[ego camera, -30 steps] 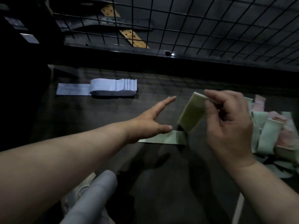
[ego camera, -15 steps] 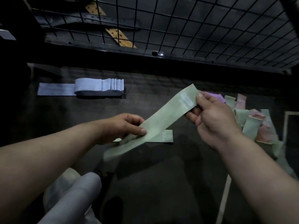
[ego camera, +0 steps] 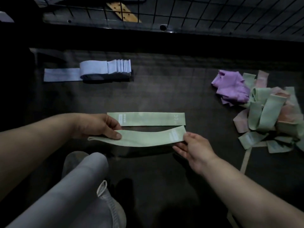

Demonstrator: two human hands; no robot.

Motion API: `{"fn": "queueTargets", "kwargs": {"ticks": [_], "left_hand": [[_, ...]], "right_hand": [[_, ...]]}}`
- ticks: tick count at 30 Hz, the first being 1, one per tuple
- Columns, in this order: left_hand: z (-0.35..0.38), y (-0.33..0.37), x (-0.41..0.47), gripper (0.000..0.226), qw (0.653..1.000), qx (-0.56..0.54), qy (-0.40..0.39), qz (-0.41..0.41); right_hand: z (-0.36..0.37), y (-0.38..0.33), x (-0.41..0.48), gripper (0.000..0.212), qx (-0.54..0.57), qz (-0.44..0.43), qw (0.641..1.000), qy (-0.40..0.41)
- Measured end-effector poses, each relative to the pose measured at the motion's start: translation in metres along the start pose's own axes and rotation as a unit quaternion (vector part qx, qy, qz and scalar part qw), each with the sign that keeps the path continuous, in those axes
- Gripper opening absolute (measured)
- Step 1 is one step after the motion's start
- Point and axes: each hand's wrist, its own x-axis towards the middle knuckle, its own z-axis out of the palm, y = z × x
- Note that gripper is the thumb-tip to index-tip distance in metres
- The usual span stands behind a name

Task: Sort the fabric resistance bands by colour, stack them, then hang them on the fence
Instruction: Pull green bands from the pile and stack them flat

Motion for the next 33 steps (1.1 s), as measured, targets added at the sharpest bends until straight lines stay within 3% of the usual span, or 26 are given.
{"fn": "queueTargets", "kwargs": {"ticks": [2,4,6,8,9,11,13,17,19,21,25,27,30,33], "left_hand": [[0.01,-0.001,0.007,0.011,1.0,0.022,0.018,0.007],[0.019,0.001,0.012,0.017,0.996,0.079,0.028,0.008],[0.025,0.006,0.013,0.025,0.976,0.216,0.027,-0.004],[0.034,0.016,0.012,0.051,0.937,0.345,0.054,0.026],[0.041,0.022,0.011,0.069,0.928,0.355,0.083,0.074],[0.054,0.039,0.008,0.079,0.945,0.239,0.126,0.185],[0.063,0.055,0.011,0.061,0.955,0.085,0.138,0.249],[0.067,0.075,0.012,0.013,0.949,0.004,0.18,0.258],[0.067,0.08,0.011,0.007,0.948,-0.034,0.172,0.265],[0.067,0.085,0.008,0.005,0.941,-0.082,0.173,0.281],[0.052,0.087,0.005,0.007,0.891,-0.199,0.295,0.282],[0.036,0.08,0.003,0.017,0.86,-0.257,0.355,0.262],[0.012,0.06,0.003,0.021,0.825,-0.327,0.41,0.211],[0.004,0.037,0.011,0.018,0.783,-0.393,0.458,0.151]], "right_hand": [[-0.002,-0.001,0.001,0.016,-0.021,-0.034,0.999,0.009],[-0.002,-0.006,-0.001,0.013,-0.032,-0.077,0.997,-0.001],[0.001,-0.012,-0.005,0.011,-0.065,-0.155,0.985,-0.03],[0.007,-0.017,-0.012,0.01,-0.118,-0.227,0.963,-0.087],[0.011,-0.02,-0.015,0.01,-0.147,-0.245,0.952,-0.113],[0.019,-0.024,-0.018,0.011,-0.189,-0.256,0.936,-0.151],[0.028,-0.025,-0.019,0.011,-0.202,-0.254,0.93,-0.171],[0.042,-0.025,-0.018,0.015,-0.13,-0.239,0.951,-0.146],[0.046,-0.023,-0.017,0.028,-0.065,-0.197,0.962,-0.176],[0.049,-0.015,-0.02,0.036,-0.069,-0.162,0.955,-0.239],[0.047,0.004,-0.022,0.029,-0.201,-0.148,0.918,-0.307],[0.039,0.008,-0.018,0.028,-0.22,-0.115,0.919,-0.305],[0.02,-0.001,-0.012,0.016,-0.302,-0.122,0.909,-0.261],[0.0,-0.015,0.005,0.019,-0.351,-0.157,0.908,-0.166]]}}
